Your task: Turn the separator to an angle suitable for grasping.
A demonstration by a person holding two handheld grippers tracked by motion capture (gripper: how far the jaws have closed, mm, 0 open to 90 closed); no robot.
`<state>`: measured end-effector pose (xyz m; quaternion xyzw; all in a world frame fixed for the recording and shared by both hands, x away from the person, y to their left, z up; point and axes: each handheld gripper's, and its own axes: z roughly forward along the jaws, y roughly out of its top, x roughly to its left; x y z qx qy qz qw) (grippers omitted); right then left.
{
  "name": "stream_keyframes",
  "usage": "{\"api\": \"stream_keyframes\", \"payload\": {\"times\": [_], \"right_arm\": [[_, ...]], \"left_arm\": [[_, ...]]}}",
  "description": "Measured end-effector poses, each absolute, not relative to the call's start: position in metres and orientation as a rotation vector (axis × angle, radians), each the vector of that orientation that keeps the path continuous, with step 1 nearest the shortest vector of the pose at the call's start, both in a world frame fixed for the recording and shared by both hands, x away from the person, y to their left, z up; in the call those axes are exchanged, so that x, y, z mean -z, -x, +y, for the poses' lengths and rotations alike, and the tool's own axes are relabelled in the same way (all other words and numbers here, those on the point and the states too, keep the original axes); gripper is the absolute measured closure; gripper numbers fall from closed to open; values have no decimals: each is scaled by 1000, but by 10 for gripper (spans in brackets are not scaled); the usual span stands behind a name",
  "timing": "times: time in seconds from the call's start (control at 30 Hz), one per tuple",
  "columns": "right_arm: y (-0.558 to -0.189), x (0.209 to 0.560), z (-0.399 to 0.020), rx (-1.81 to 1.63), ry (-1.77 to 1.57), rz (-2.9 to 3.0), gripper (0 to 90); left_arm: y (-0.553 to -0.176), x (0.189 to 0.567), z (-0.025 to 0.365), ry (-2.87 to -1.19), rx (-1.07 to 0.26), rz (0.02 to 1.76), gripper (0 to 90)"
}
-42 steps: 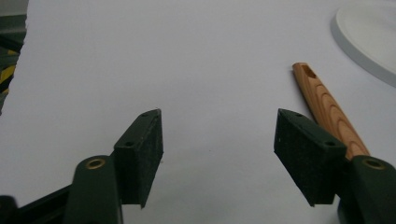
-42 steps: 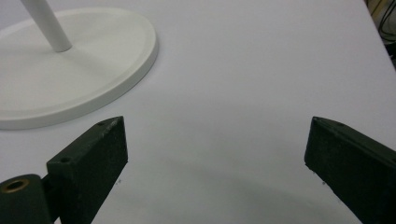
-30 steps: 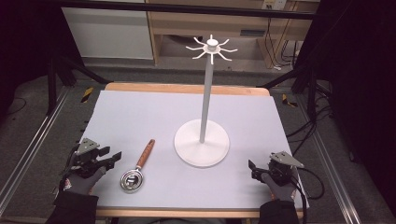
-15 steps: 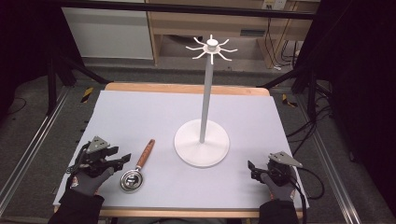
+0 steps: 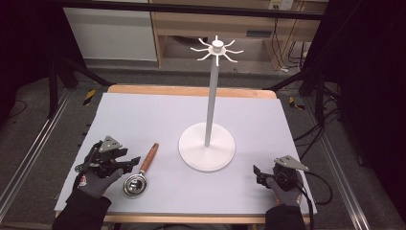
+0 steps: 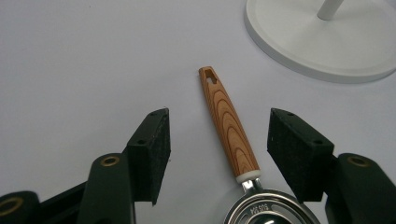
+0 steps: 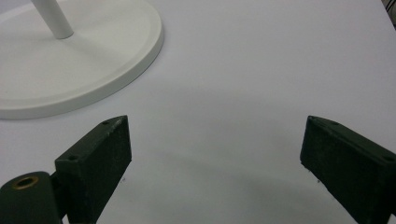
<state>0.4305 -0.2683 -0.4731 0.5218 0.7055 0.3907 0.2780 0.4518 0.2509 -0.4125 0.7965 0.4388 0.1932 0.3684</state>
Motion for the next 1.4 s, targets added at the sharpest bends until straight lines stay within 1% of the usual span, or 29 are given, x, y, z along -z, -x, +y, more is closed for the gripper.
{"api": "stream_keyframes", "payload": {"times": [0.37,0.5,0.77,1.13,1.4], "right_arm": [[-431,474,-267,-1038,-1398,1910,94],[-430,474,-267,-1045,-1403,1905,95],[-431,474,-267,-1045,-1399,1904,95],[-431,475,-268,-1039,-1403,1909,96],[-431,477,-269,-1040,-1410,1917,100]], "left_arm": [[-461,410,240,-2071,-485,1125,407],[-467,416,231,-2104,-461,1128,415],[-475,424,218,-2167,-462,1125,423],[-482,441,211,-2221,-422,1158,454],[-485,449,204,-2277,-428,1163,475]]}}
